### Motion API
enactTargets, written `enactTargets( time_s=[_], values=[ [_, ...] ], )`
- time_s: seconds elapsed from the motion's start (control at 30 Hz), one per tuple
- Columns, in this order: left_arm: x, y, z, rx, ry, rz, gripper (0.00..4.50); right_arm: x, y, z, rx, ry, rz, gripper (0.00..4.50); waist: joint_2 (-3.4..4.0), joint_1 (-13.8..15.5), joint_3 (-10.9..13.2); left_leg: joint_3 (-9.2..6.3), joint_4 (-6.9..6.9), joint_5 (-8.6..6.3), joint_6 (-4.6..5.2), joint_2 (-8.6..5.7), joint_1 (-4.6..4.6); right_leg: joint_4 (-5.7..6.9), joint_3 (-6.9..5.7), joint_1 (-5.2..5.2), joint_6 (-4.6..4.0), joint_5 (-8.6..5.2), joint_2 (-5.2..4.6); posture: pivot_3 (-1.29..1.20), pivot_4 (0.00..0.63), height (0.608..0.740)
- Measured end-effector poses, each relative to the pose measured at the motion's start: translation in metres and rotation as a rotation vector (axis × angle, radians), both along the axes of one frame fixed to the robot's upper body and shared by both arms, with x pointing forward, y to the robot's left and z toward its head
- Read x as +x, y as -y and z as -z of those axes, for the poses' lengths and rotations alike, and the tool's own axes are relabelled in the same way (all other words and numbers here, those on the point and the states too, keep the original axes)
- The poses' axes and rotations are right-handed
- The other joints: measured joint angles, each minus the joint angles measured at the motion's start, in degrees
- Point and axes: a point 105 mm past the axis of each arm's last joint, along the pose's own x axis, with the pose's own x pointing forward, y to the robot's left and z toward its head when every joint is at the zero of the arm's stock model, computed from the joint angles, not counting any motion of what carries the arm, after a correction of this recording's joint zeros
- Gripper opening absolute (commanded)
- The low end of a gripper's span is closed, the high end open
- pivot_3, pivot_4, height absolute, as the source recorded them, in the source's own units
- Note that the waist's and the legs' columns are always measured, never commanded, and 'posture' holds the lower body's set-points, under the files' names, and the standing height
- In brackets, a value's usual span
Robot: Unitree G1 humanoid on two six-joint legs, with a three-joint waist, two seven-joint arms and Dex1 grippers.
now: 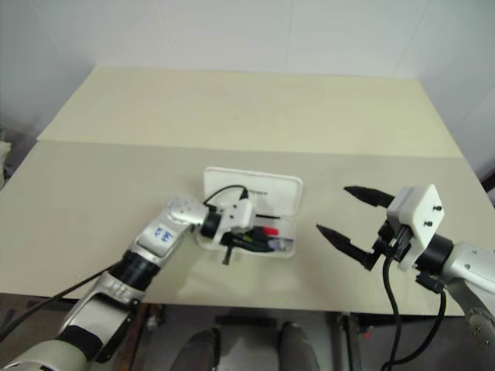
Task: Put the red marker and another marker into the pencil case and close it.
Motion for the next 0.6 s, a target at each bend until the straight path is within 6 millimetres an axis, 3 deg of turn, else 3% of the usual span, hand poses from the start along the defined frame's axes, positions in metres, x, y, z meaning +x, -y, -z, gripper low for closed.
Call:
enactTargets(
  time_s=[0.17,0.43,0.6],
  values=[
    [0.0009,0.0043,0.0004,-0.007,0.000,-0.005,0.25,0.0003,0.0001,-0.0002,0.005,0.003,0.007,4.50,0.00,0.0,0.0,0.00,0.00,0.00,0.00,0.00,0.00,0.00,0.00,0.00,0.03,0.01,0.00,0.00,0.150,0.740],
    [0.0033,0.0059,0.0022,-0.001,-0.006,-0.007,2.85,-0.0006,-0.0011,-0.0004,0.004,0.007,0.008,4.50,0.00,0.0,0.0,0.00,0.00,0.00,0.00,0.00,0.00,0.01,0.00,0.00,0.04,0.01,0.00,0.00,0.150,0.740],
    [0.0035,0.0059,-0.0001,-0.003,-0.002,-0.003,2.85,-0.0001,-0.0030,0.0000,0.005,0.005,0.001,4.50,0.00,0.0,0.0,0.00,0.00,0.00,0.00,0.00,0.00,0.02,0.00,0.00,0.09,0.04,0.00,0.00,0.150,0.740]
  ],
)
